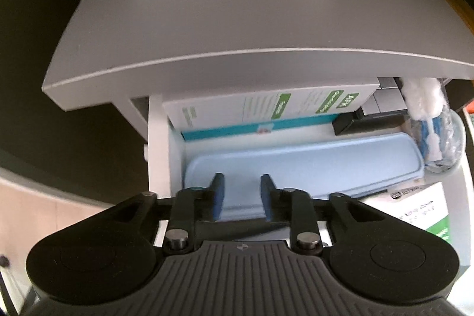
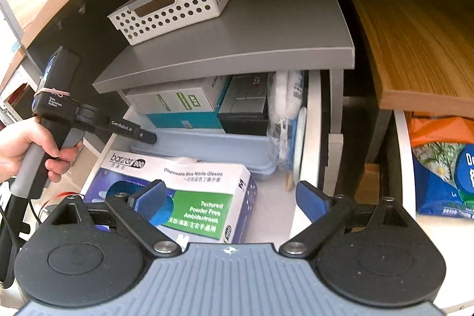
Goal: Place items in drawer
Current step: 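Pull both tools back out of the open top drawer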
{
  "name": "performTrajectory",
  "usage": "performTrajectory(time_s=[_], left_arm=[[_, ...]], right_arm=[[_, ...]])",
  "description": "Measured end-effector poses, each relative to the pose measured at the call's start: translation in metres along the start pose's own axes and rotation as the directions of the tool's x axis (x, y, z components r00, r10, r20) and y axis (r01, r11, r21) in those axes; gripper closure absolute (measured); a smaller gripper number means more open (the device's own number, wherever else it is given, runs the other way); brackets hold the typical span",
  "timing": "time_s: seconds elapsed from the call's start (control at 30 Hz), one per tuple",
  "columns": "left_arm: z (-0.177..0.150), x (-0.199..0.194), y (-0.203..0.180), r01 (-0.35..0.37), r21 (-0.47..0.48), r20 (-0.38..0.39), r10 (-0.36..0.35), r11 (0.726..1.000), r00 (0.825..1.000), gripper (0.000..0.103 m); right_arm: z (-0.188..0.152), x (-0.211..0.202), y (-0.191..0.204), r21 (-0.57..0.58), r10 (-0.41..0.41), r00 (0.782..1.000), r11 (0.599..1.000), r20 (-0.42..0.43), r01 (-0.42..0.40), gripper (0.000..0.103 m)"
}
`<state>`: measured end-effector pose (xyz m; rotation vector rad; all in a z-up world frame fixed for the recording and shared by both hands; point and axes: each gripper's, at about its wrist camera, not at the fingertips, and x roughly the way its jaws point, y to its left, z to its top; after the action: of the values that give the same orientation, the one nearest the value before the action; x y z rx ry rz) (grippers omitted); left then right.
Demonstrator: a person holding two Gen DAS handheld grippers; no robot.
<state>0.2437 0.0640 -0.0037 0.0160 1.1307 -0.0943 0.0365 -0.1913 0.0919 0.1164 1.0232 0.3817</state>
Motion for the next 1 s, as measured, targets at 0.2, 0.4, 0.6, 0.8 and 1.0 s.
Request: performTrajectory(time_s=[0.2, 0.4, 0.6, 0.8, 1.0], left_arm=[[0.003, 0.004, -0.001, 0.004, 0.000, 0.094, -0.004, 1.000, 0.996, 0.072], [0.013, 0.011, 0.006, 0.026, -0.086, 0.117, -0.016, 0.996, 0.993, 0.072], [0.023, 0.030, 0.012, -0.007, -0.161, 0.092, 0.022, 0.987, 0.995, 0.072], [0.035, 0.042, 0.004, -0.099, -0.107, 0.036, 0.103, 0.989, 0.994, 0.072], [0.049, 0.045, 0.009, -0.140, -0.071, -0.028, 0.138, 0.988, 0.990, 0.072]], right_arm=[[-0.010, -0.004, -0.005, 0.009, -0.005, 1.000, 1.000, 0.001, 0.005, 0.006], [-0.014, -0.005, -0.009, 0.026, -0.010, 1.000, 1.000, 0.002, 0.010, 0.006], [-0.015, -0.001, -0.009, 0.033, -0.009, 1.000, 0.999, -0.005, 0.009, 0.006], [-0.017, 0.001, -0.008, 0.039, -0.005, 1.000, 0.999, -0.008, 0.005, 0.006], [-0.018, -0.002, -0.008, 0.035, -0.006, 1.000, 0.999, 0.000, 0.006, 0.006]])
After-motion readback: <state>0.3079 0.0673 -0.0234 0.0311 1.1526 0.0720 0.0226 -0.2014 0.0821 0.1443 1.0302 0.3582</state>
